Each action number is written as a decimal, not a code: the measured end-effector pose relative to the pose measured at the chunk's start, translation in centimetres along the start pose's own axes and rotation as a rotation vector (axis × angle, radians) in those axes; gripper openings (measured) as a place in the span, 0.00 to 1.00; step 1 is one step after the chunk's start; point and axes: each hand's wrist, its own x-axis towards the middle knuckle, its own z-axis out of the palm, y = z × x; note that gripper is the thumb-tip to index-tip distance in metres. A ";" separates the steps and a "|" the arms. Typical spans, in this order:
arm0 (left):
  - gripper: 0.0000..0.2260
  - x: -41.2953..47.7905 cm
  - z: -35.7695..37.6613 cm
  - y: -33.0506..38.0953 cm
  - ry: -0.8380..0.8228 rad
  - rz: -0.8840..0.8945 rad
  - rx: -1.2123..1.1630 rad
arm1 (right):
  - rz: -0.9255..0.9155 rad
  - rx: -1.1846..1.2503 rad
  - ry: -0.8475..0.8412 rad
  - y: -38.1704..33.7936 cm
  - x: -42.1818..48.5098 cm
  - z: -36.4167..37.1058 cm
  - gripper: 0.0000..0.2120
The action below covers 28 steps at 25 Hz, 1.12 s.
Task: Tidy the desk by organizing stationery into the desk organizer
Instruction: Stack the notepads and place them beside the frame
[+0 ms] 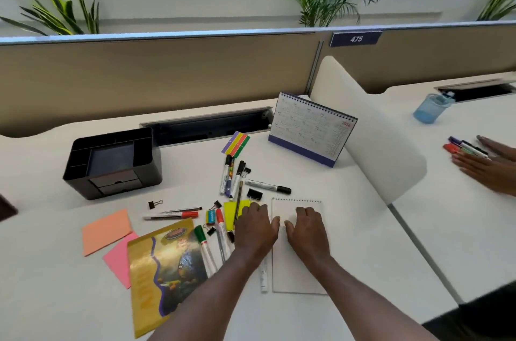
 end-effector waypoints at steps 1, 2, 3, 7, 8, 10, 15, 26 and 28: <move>0.20 0.2 0.3 0.6 -0.013 0.004 0.023 | 0.018 -0.022 0.004 0.8 -0.2 -0.2 0.16; 0.20 0.3 0.7 1.5 -0.031 0.010 0.055 | 0.049 -0.043 -0.003 1.8 -0.4 -0.4 0.16; 0.20 0.5 0.9 2.1 -0.053 0.004 0.087 | 0.080 -0.061 -0.011 2.6 -0.5 -0.5 0.17; 0.21 1.2 1.8 3.9 -0.125 -0.081 0.150 | 0.236 -0.078 -0.023 4.3 -0.9 -1.3 0.22; 0.20 1.2 2.1 4.3 -0.129 -0.110 0.144 | 0.273 -0.075 -0.031 4.4 -0.8 -1.5 0.23; 0.20 1.4 2.4 5.1 -0.126 -0.173 0.099 | 0.302 -0.054 -0.031 4.4 -0.4 -1.6 0.24; 0.20 2.2 2.2 6.5 -0.110 -0.315 -0.131 | 0.455 0.148 -0.069 4.1 0.9 -1.6 0.22; 0.09 4.1 -0.3 5.0 0.005 -0.360 -0.700 | 0.619 0.761 -0.046 5.1 2.5 -3.9 0.09; 0.06 4.1 -2.1 3.6 0.034 -0.361 -0.770 | 0.570 0.918 -0.106 4.1 2.7 -4.6 0.06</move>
